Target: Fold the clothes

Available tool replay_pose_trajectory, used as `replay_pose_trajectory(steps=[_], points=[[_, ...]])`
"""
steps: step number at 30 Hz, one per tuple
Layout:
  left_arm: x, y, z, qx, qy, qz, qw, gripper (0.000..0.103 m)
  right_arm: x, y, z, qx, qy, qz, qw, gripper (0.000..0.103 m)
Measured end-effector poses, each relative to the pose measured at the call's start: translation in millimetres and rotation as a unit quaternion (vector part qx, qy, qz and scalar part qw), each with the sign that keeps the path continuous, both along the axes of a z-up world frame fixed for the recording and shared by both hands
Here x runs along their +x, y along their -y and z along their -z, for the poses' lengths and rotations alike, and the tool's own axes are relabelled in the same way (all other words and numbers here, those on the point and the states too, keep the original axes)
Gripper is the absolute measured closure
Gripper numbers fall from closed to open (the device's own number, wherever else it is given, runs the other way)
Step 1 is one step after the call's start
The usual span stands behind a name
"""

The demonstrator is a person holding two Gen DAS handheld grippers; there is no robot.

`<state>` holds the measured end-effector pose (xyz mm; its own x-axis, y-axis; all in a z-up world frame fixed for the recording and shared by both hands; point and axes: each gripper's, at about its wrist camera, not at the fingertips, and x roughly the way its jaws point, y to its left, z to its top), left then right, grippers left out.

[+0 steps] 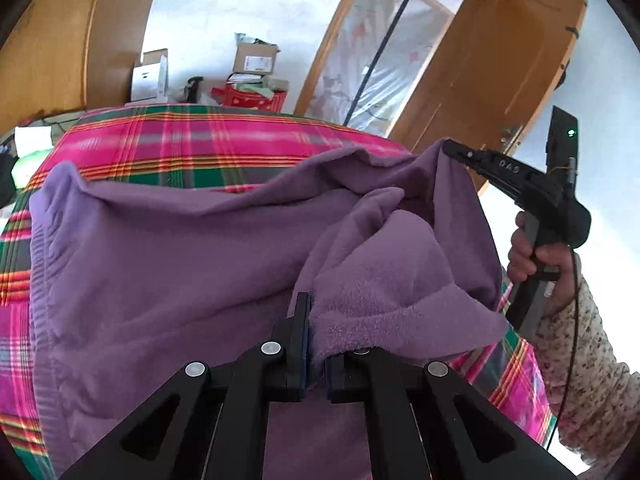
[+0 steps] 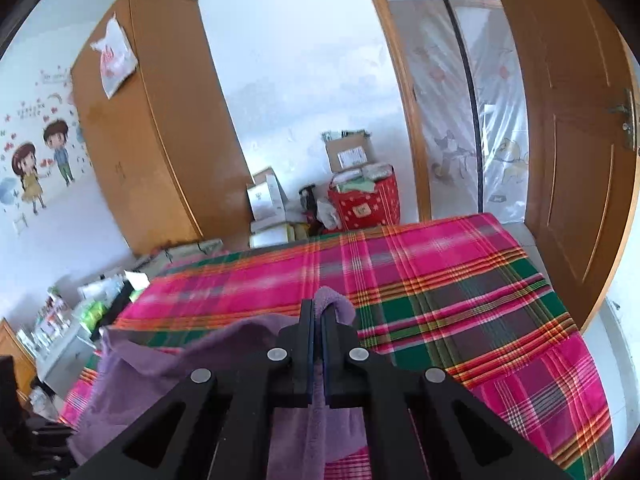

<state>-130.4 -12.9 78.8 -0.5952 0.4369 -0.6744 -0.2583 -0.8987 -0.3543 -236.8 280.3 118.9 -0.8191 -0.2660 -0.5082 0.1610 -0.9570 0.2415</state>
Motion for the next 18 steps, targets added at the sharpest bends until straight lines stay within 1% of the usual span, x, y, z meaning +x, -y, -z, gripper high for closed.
replay_pose_trajectory(steps=[3, 5, 7, 8, 9, 10, 11, 12, 14, 16, 18], points=[[-1, 2, 4, -0.002, 0.007, -0.006, 1.0000, 0.098, -8, 0, 16, -0.006, 0.024, -0.009, 1.000, 0.100], [-2, 1, 7, -0.005, 0.015, -0.006, 0.9999, 0.098, -13, -5, 29, -0.033, 0.058, -0.029, 0.997, 0.098], [-2, 0, 9, -0.006, 0.019, -0.003, 0.9998, 0.097, -11, -11, 35, -0.053, 0.080, -0.041, 0.995, 0.097], [-1, -1, 9, -0.006, 0.020, -0.003, 0.9998, 0.097, -9, -15, 37, -0.064, 0.089, -0.047, 0.993, 0.092], [-1, -3, 9, -0.006, 0.021, -0.002, 0.9998, 0.097, -5, -18, 37, -0.073, 0.091, -0.051, 0.992, 0.083], [-2, -4, 9, -0.007, 0.022, -0.001, 0.9997, 0.097, 1, -24, 37, -0.085, 0.091, -0.054, 0.991, 0.077], [-2, -5, 9, -0.009, 0.024, 0.000, 0.9997, 0.097, 6, -29, 36, -0.097, 0.092, -0.057, 0.989, 0.068], [-2, -6, 9, -0.011, 0.027, 0.000, 0.9996, 0.097, 13, -35, 35, -0.110, 0.092, -0.060, 0.988, 0.065], [-2, -7, 9, -0.015, 0.039, 0.001, 0.9991, 0.093, 28, -47, 38, -0.137, 0.099, -0.067, 0.983, 0.062], [1, -8, 6, -0.015, 0.046, 0.005, 0.9988, 0.085, 46, -59, 43, -0.160, 0.106, -0.066, 0.979, 0.059], [5, -9, -1, -0.013, 0.043, 0.011, 0.9990, 0.081, 62, -67, 51, -0.178, 0.114, -0.064, 0.975, 0.057]])
